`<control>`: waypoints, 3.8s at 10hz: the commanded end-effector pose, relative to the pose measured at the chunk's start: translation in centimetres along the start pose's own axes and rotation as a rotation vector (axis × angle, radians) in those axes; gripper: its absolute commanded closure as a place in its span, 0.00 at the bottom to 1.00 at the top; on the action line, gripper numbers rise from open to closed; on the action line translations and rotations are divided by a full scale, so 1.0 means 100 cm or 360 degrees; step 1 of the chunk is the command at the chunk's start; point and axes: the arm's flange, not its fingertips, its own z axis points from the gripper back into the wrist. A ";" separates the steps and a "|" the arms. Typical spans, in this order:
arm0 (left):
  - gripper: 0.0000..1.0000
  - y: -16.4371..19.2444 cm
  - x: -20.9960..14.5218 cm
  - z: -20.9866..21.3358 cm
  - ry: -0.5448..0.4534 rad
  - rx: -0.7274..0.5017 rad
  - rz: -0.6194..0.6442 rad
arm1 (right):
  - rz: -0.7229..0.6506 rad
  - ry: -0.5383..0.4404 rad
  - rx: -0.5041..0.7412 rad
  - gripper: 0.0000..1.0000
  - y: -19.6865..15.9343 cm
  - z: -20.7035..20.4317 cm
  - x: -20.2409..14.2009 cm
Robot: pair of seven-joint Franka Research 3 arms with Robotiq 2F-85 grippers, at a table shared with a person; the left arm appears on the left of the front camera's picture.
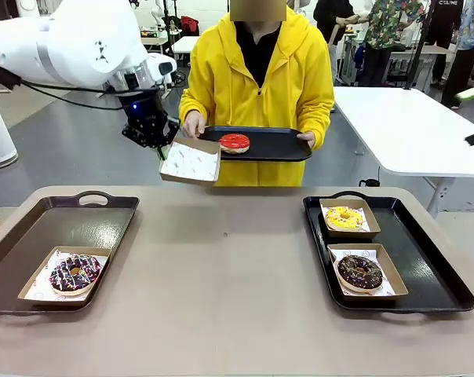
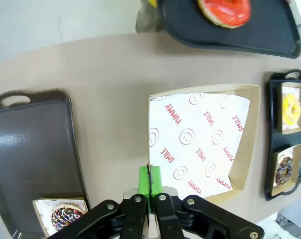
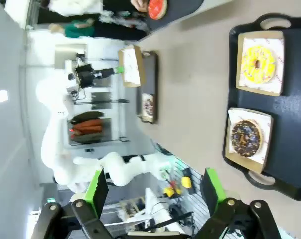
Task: Individually package the donuts and arrange them on the tray.
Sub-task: Place the picked Paper togo box on the Handle tray while simultaneously picking up another Paper togo box from the table with the other hand, then place the picked Paper togo box on the Handle tray.
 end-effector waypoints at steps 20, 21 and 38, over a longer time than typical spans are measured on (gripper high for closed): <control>1.00 -0.010 0.007 0.017 -0.0041 -0.0026 -0.0010 | 0.0001 -0.0094 0.0234 0.00 -0.142 0.020 -0.030; 1.00 -0.010 0.007 0.017 -0.0041 -0.0026 -0.0010 | 0.0001 -0.0094 0.0234 0.00 -0.142 0.020 -0.030; 0.99 0.157 -0.056 0.066 0.0212 0.0155 0.0007 | 0.0001 -0.0094 0.0234 0.00 -0.142 0.020 -0.030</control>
